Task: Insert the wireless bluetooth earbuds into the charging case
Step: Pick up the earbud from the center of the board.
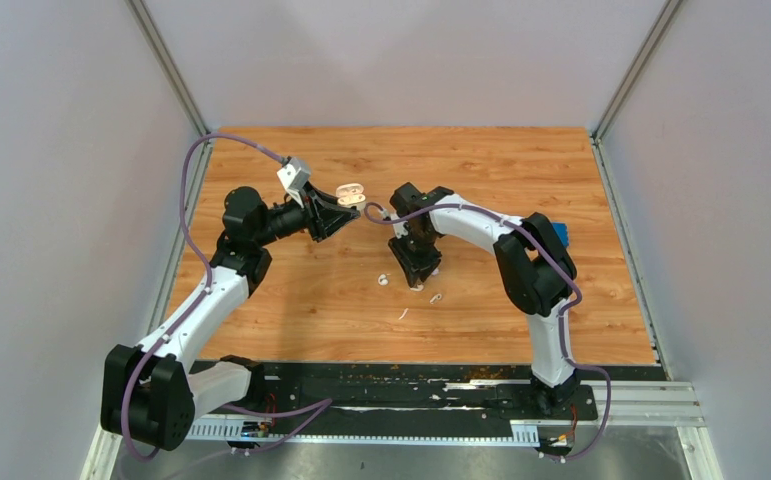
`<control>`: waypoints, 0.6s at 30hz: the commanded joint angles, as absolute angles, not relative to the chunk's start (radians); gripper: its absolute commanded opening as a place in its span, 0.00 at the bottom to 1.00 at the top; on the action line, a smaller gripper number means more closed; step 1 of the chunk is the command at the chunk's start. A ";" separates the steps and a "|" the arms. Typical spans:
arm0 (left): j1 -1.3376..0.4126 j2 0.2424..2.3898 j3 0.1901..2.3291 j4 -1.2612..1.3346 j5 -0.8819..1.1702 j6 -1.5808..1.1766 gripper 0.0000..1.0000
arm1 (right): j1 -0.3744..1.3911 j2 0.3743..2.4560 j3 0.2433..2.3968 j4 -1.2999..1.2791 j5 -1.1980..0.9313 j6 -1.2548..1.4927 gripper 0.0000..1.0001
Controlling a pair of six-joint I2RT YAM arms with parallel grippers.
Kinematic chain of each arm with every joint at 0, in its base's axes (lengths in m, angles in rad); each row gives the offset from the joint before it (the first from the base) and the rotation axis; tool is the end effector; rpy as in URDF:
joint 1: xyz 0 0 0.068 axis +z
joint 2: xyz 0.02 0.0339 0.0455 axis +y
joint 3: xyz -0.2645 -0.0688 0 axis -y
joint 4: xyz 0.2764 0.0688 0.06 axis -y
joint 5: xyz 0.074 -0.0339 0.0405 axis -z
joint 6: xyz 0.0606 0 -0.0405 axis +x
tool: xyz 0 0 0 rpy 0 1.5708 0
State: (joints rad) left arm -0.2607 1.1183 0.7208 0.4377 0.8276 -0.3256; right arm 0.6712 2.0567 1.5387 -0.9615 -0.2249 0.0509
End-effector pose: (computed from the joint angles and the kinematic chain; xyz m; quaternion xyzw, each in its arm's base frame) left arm 0.2758 -0.1198 0.3043 0.2692 0.6434 -0.4575 0.5516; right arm 0.3248 0.2752 0.1301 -0.3078 0.9437 0.1209 0.0028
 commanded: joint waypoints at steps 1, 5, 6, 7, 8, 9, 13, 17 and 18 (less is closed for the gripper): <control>-0.256 1.092 0.724 0.463 0.824 -0.311 0.00 | 0.680 2.030 1.572 -0.942 -0.120 0.094 0.34; -0.257 1.094 0.727 0.463 0.823 -0.311 0.00 | 0.684 2.043 1.570 -0.937 -0.094 0.088 0.33; -0.257 1.094 0.727 0.463 0.822 -0.311 0.00 | 0.683 2.047 1.568 -0.935 -0.095 0.085 0.33; -0.256 1.094 0.727 0.461 0.824 -0.311 0.00 | 0.683 2.050 1.569 -0.932 -0.094 0.083 0.33; -0.256 1.094 0.726 0.460 0.825 -0.310 0.00 | 0.684 2.053 1.568 -0.930 -0.094 0.079 0.33; -0.256 1.095 0.726 0.460 0.825 -0.311 0.00 | 0.685 2.054 1.566 -0.928 -0.093 0.075 0.33; -0.257 1.098 0.726 0.463 0.821 -0.311 0.00 | 0.688 2.053 1.543 -0.905 -0.096 0.047 0.34; -0.257 1.102 0.725 0.464 0.818 -0.315 0.00 | 0.702 2.041 1.522 -0.885 -0.095 0.010 0.36; -0.257 1.103 0.724 0.465 0.819 -0.316 0.00 | 0.702 2.038 1.516 -0.881 -0.089 0.006 0.36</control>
